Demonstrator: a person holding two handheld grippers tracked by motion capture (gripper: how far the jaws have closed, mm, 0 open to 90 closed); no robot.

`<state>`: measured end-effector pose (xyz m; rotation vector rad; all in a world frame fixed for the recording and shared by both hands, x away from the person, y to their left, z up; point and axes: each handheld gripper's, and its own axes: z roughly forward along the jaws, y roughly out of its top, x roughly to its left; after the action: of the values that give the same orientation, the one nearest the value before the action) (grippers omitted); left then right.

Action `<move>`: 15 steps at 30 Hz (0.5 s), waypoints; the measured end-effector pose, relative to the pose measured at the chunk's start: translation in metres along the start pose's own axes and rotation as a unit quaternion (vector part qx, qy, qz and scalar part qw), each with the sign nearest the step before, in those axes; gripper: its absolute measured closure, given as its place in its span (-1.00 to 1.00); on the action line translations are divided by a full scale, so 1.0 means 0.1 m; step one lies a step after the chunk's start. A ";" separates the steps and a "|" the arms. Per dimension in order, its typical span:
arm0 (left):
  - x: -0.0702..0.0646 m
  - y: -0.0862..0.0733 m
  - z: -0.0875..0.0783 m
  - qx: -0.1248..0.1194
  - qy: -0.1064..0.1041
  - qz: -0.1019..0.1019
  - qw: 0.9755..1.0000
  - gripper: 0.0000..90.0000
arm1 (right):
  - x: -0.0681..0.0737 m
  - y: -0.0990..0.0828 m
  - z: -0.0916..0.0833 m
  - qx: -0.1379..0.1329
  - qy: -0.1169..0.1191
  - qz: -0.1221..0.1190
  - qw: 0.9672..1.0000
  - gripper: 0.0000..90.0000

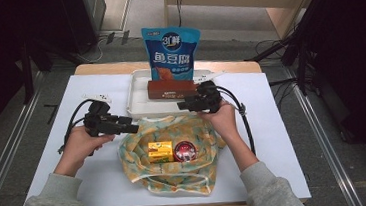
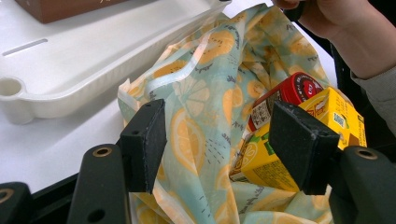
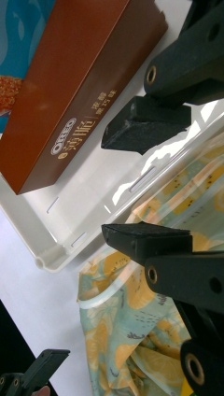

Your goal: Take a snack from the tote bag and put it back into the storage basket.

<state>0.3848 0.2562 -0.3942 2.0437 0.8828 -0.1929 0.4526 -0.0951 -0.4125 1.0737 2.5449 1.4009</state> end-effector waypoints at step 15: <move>-0.15 -0.01 -0.02 -0.003 -0.001 0.018 1.000 -0.17 | 0.02 -0.11 -0.11 0.002 -0.005 0.001 1.000 0.10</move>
<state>0.3727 0.2508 -0.3871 2.0522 0.8452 -0.1720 0.4413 -0.1055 -0.4138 1.0804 2.5426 1.3884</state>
